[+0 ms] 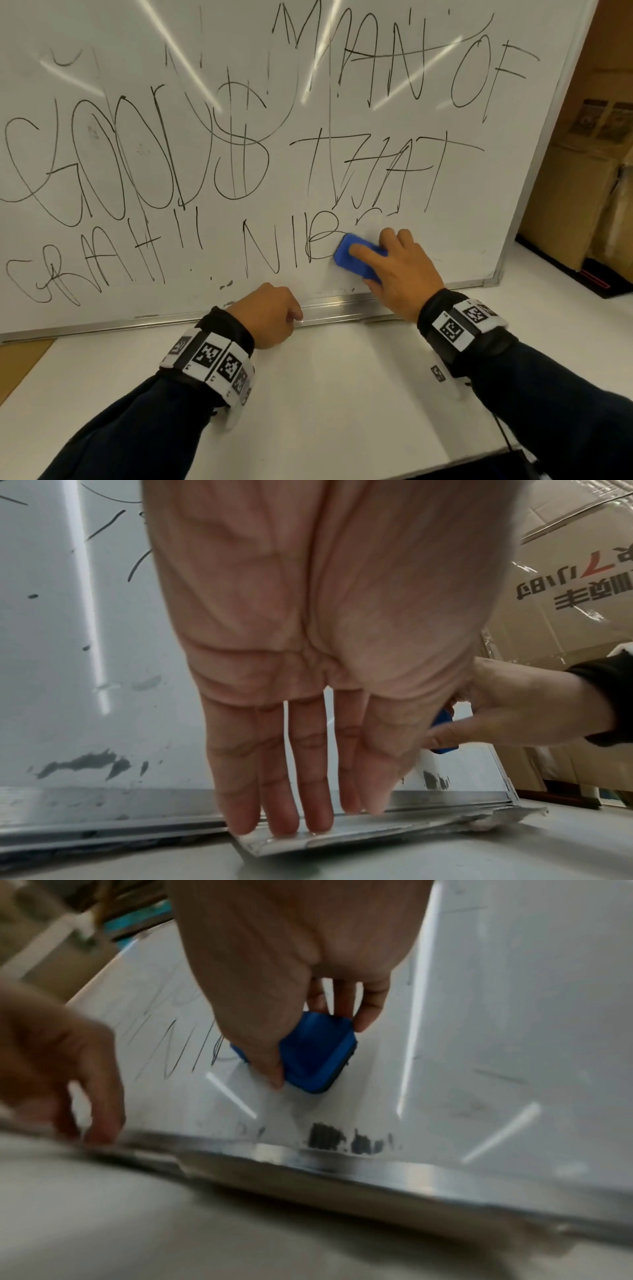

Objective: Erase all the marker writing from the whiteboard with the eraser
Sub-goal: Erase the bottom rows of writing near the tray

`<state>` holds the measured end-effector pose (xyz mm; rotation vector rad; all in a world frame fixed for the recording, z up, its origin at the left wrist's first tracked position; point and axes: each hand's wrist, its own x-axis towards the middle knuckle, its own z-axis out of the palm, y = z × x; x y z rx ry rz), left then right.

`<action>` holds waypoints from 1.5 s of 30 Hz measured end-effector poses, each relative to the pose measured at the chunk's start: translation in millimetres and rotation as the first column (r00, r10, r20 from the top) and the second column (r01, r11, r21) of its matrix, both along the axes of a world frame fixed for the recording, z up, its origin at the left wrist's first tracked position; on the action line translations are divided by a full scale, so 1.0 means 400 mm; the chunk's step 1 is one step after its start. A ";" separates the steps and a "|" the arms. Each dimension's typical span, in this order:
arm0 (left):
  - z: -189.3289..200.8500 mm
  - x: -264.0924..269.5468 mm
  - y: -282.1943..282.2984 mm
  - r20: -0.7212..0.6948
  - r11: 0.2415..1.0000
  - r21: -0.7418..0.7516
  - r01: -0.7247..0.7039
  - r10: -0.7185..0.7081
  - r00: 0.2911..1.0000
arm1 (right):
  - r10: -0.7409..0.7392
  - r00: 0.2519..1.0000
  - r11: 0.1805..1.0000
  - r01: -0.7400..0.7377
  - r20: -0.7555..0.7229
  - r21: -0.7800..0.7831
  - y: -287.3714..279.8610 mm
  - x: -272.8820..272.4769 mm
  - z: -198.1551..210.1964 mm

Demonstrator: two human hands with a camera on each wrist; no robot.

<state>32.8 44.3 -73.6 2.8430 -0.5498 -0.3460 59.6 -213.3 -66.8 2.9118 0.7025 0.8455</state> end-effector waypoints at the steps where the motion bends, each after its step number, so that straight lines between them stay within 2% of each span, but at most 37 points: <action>1: 0.001 -0.001 0.000 0.000 1.000 0.005 0.006 -0.006 1.000 | 0.031 0.999 0.997 -0.030 0.021 -0.067 -0.011 0.005 0.003; 2: 0.001 -0.001 0.000 -0.001 1.000 0.006 0.012 -0.012 1.000 | 0.025 0.999 0.997 -0.022 0.046 -0.075 -0.028 0.015 0.009; 5: -0.003 -0.002 0.001 0.003 1.000 0.000 0.012 -0.012 1.000 | -0.003 0.994 0.999 -0.003 0.107 0.055 -0.068 0.034 0.024; 12: 0.000 -0.003 0.005 -0.010 1.000 -0.026 -0.007 0.006 1.000 | 0.065 0.998 0.996 -0.064 -0.011 0.057 -0.118 0.030 0.008; 17: -0.006 -0.005 -0.003 0.020 0.999 -0.027 -0.030 0.030 0.999 | 0.111 0.993 0.993 -0.112 0.040 0.031 -0.052 0.033 0.010; 22: -0.008 -0.004 -0.005 0.033 0.999 -0.025 -0.034 0.035 0.999 | 0.188 0.982 0.981 -0.188 0.003 0.037 0.036 0.030 -0.006; 27: -0.010 -0.007 -0.002 0.032 0.999 -0.035 -0.017 0.018 0.999 | 0.088 0.996 0.980 -0.088 0.009 0.177 -0.085 0.028 -0.002; 30: -0.009 -0.009 -0.004 0.030 0.999 -0.036 -0.025 0.026 0.999 | 0.023 1.000 0.976 -0.022 -0.003 0.218 -0.104 0.026 -0.002; 41: -0.003 -0.006 -0.009 -0.002 1.000 0.002 0.003 -0.003 1.000 | 0.188 0.980 0.965 -0.196 0.062 0.174 0.154 0.015 0.004; 45: -0.004 -0.005 -0.003 -0.021 1.000 0.003 0.024 -0.024 0.999 | 0.219 0.974 0.952 -0.226 0.060 0.207 0.207 0.013 -0.006</action>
